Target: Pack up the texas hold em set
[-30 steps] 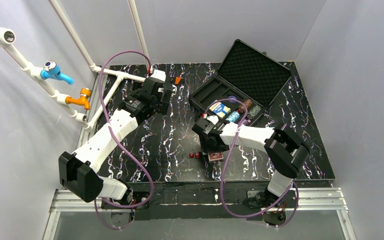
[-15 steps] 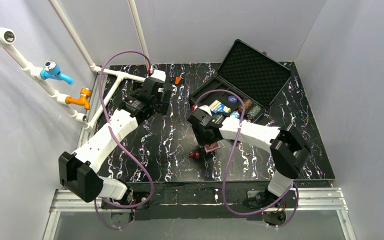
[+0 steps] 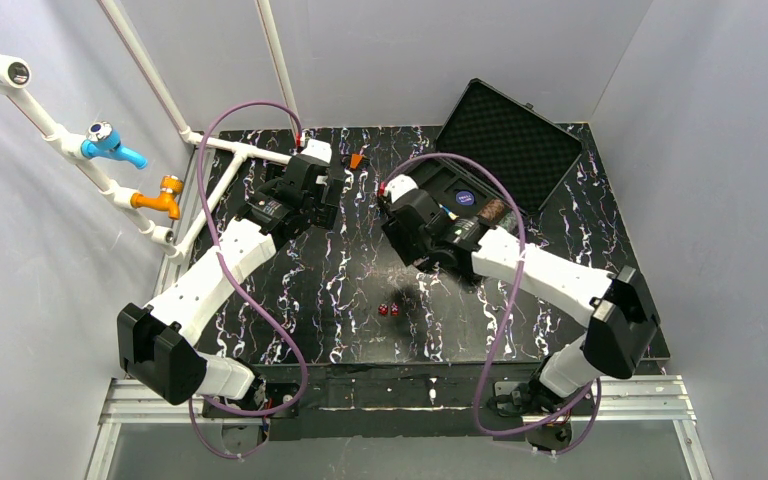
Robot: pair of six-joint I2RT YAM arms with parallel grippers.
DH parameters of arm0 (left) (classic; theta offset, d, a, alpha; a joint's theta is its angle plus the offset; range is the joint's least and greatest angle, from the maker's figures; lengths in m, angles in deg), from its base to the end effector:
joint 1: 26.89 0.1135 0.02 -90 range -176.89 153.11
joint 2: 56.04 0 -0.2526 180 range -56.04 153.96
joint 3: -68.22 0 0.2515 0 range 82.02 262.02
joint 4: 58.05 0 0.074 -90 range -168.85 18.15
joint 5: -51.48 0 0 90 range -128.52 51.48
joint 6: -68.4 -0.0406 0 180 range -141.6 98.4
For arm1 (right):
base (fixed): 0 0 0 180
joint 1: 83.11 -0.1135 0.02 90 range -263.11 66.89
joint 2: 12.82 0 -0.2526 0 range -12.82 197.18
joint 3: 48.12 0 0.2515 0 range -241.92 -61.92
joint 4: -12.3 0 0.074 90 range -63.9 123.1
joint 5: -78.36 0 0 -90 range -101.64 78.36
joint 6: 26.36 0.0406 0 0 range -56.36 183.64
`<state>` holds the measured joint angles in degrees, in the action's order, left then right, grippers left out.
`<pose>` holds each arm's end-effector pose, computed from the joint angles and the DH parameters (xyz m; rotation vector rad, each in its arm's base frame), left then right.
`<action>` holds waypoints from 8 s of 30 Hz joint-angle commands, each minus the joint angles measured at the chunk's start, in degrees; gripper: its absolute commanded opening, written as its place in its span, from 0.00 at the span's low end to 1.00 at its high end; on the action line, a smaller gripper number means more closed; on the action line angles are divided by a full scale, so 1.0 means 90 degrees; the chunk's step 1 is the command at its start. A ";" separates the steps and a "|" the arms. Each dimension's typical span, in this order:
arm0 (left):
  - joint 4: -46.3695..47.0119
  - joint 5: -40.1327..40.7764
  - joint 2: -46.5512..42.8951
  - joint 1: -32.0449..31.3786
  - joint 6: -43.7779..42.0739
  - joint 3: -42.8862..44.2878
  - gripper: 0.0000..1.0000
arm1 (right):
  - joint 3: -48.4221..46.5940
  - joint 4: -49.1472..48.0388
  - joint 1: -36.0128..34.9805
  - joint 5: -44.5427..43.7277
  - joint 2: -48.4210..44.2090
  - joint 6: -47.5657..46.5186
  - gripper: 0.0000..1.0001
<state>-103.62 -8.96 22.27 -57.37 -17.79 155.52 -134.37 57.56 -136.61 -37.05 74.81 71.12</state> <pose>0.2730 -0.1375 0.3350 0.2136 2.1127 0.2185 0.2144 0.2605 0.2794 -0.7026 2.1767 0.0169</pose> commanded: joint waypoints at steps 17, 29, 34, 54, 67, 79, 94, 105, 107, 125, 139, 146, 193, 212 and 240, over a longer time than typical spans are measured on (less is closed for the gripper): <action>-0.0103 0.0080 -0.0194 0.0026 -0.0012 -0.0080 0.99 | -0.0669 -0.1354 0.2373 0.2365 0.0105 -0.3173 0.24; -0.0098 0.0016 -0.0074 0.0027 0.0007 -0.0071 0.99 | -0.1267 -0.1009 0.3032 0.2963 0.1134 -0.4381 0.20; -0.0084 0.0061 -0.0044 0.0022 -0.0004 -0.0089 0.99 | -0.1757 -0.0738 0.3233 0.2874 0.1735 -0.4503 0.19; -0.0042 -0.0030 0.0020 0.0026 -0.0033 -0.0097 0.99 | -0.2727 -0.0511 0.3530 0.2020 0.2993 -0.4748 0.11; -0.0061 -0.0117 0.0076 0.0027 -0.0004 -0.0068 0.99 | -0.3016 -0.0404 0.3678 0.1812 0.3461 -0.4870 0.10; -0.0067 -0.0178 0.0113 0.0027 0.0022 -0.0054 0.99 | -0.3161 0.0087 0.3678 0.1784 0.3624 -0.4716 0.14; -0.0083 -0.0184 0.0128 0.0027 0.0016 -0.0043 0.99 | -0.3308 0.0635 0.3669 0.1823 0.3731 -0.4502 0.34; -0.0083 -0.0162 0.0135 0.0027 0.0012 -0.0042 0.99 | -0.3347 0.0640 0.3629 0.2051 0.3618 -0.4368 0.75; -0.0083 -0.0154 0.0130 0.0022 0.0011 -0.0046 1.00 | -0.3347 0.0646 0.3629 0.2152 0.3573 -0.4318 0.81; -0.0082 -0.0092 0.0091 0.0025 -0.0018 -0.0041 0.99 | -0.2965 -0.0280 0.3629 0.1958 0.2708 -0.2939 0.81; -0.0088 -0.0100 -0.0045 0.0027 -0.0031 -0.0031 0.99 | -0.2555 -0.0827 0.3943 0.0581 0.2715 -0.0330 0.37; -0.0088 -0.0134 -0.0086 0.0027 -0.0023 -0.0031 0.99 | -0.2387 -0.0976 0.4040 0.0433 0.2842 -0.0105 0.12; -0.0108 -0.0160 -0.0121 0.0022 -0.0017 -0.0017 0.99 | 0.0024 -0.1988 0.4040 0.1289 0.3241 0.0328 0.10; -0.0098 -0.0150 -0.0171 0.0028 -0.0010 -0.0035 0.99 | -0.0584 -0.1390 0.3952 0.1228 0.2640 0.0418 0.43; -0.0103 -0.0145 -0.0130 0.0027 -0.0022 -0.0034 0.99 | -0.2255 -0.0955 0.3825 0.0765 0.3201 0.0786 0.30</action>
<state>-103.62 -10.73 22.62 -57.37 -17.96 155.45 -154.08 50.74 -102.31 -28.68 98.88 77.05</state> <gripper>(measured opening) 0.994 0.303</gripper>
